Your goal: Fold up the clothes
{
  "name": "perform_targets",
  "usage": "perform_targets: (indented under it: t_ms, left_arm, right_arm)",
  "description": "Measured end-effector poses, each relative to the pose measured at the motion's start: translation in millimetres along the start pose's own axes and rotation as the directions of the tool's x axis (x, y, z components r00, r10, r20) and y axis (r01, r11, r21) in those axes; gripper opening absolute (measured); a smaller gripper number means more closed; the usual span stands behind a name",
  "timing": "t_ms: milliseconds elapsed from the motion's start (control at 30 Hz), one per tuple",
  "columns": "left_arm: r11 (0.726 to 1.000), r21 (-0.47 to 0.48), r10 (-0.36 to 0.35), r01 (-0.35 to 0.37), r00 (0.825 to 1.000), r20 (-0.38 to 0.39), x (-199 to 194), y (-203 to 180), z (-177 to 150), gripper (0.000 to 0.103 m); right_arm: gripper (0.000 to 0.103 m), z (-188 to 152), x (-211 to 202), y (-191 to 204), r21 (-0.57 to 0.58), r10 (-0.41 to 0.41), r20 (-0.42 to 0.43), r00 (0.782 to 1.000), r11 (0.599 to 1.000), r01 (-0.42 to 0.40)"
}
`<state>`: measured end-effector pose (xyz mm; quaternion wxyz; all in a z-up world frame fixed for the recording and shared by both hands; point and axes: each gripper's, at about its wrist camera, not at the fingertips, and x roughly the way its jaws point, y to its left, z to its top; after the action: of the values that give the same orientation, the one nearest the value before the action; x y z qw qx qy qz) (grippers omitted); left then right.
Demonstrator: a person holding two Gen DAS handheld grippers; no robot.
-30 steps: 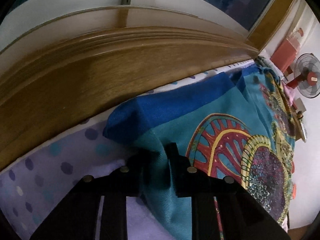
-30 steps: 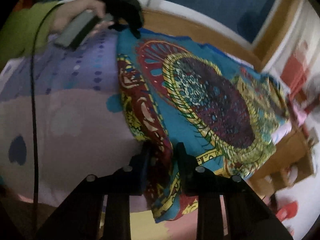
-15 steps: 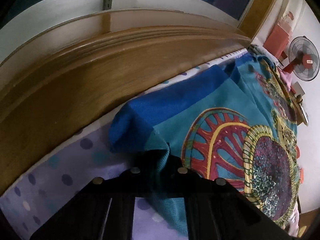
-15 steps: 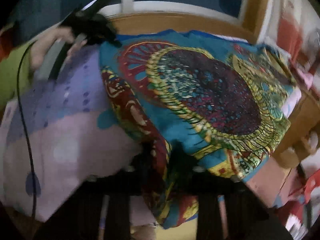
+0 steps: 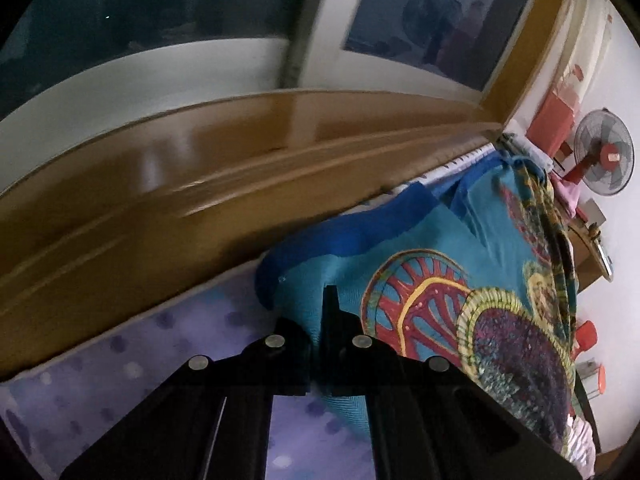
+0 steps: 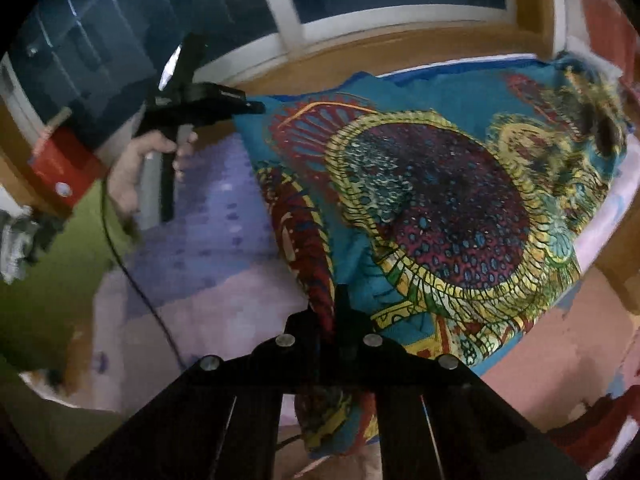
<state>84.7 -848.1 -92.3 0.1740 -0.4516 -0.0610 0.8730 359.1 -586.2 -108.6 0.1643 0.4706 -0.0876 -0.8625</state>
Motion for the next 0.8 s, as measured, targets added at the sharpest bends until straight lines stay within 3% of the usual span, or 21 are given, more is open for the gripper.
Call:
perform_targets:
  t_ms: [167,300,367,533,700,800]
  left_arm:
    - [0.999,-0.028,0.032,-0.031,0.999,0.035,-32.6,23.8,-8.6,0.004]
    - [0.995,-0.036,0.095,-0.093,0.994,0.055,-69.0,56.1,-25.2,0.004]
    - [0.991,-0.059,0.127,-0.124,0.991,0.049,-83.6,76.2,-35.3,0.004]
    - [0.97,-0.127,0.21,-0.205,0.977,0.026,-115.1,127.5,-64.7,0.004]
    - [0.972,-0.122,0.208,-0.202,0.978,0.033,-123.8,134.5,-72.7,0.004]
    - [0.982,-0.045,0.186,-0.184,0.981,0.058,-127.3,113.4,-64.0,0.004]
  right_arm:
    - [0.003,-5.2,3.1,34.9,-0.055,0.077,-0.045,0.996,0.995,-0.079]
    - [0.003,-11.4,6.7,63.5,-0.069,0.187,-0.108,0.976,0.978,-0.195]
    - [0.003,-14.7,9.7,80.9,-0.082,0.248,-0.145,0.958,0.962,-0.262]
    - [0.003,-26.5,27.5,130.3,-0.122,0.405,-0.274,0.872,0.885,-0.449]
    - [0.003,-14.9,22.0,131.7,-0.146,0.393,-0.241,0.887,0.889,-0.434]
    - [0.003,-7.4,18.2,131.7,-0.159,0.384,-0.217,0.897,0.893,-0.421]
